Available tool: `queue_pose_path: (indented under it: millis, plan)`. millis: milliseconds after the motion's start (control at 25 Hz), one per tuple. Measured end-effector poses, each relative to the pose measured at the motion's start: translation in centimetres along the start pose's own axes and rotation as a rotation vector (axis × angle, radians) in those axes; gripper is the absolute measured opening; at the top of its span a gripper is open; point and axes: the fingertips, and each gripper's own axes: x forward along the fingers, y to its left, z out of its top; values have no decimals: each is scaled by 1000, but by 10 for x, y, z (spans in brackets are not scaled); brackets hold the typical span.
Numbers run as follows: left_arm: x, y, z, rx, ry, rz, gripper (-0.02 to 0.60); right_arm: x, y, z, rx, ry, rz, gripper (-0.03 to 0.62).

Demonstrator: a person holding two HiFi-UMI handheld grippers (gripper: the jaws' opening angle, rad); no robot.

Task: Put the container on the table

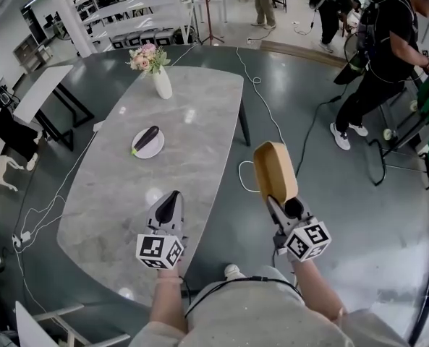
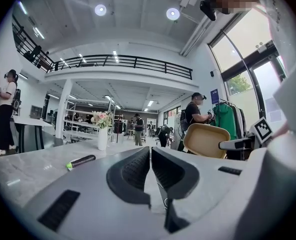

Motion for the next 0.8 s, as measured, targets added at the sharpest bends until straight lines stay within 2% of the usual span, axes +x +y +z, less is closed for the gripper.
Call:
queue_pose_path:
  millis: [440,800]
  plan:
    - [20,20,-4,-14,10,51,15,42,-13,8,3,10,36,229]
    - [75,80,4,-38,-13,179,15,152,-44,22,12,44,150,229]
